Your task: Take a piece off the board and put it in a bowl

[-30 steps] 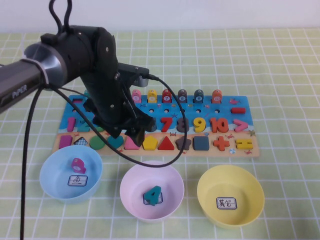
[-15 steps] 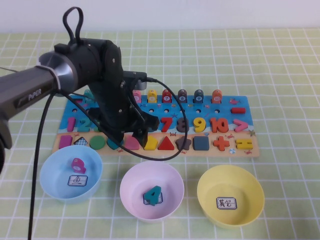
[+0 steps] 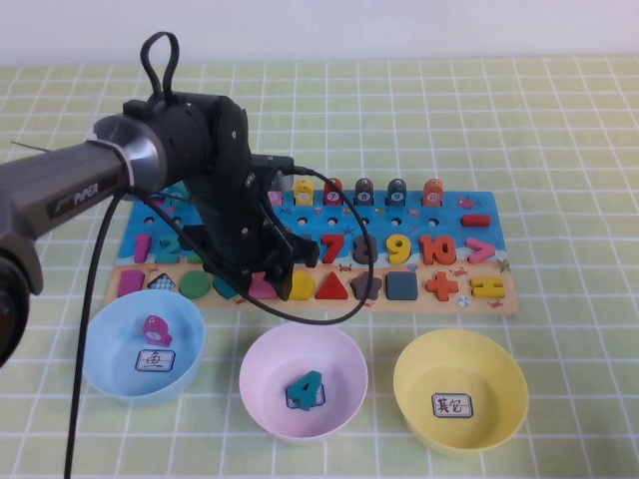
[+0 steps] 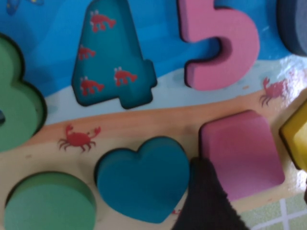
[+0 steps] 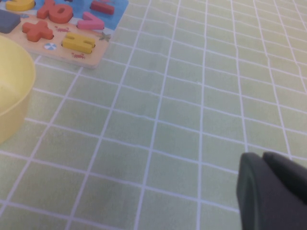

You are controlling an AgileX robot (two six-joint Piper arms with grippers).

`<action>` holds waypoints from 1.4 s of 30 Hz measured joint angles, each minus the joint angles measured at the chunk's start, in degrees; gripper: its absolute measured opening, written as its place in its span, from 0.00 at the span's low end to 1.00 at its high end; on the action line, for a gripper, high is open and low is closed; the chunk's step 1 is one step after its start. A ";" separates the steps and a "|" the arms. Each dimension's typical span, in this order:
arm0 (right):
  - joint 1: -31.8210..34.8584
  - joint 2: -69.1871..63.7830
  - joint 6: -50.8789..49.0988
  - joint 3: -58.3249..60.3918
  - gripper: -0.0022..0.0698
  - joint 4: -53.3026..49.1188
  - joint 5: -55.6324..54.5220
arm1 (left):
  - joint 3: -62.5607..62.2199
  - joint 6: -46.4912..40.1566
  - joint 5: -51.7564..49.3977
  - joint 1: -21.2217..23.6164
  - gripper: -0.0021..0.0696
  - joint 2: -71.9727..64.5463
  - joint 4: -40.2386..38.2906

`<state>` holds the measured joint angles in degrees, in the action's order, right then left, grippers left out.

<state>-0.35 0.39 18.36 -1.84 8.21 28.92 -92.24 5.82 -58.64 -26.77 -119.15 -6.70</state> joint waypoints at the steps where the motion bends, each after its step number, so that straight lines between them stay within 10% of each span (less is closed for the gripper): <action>1: 0.00 0.00 0.00 0.00 0.01 0.00 0.00 | 0.00 0.25 0.14 0.00 0.55 0.00 0.00; 42: 0.00 0.00 0.00 0.00 0.01 0.00 0.00 | 0.00 2.27 2.17 0.00 0.43 0.00 0.74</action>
<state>-0.35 0.39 18.36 -1.84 8.21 28.92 -92.24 8.10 -56.47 -26.77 -119.15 -5.97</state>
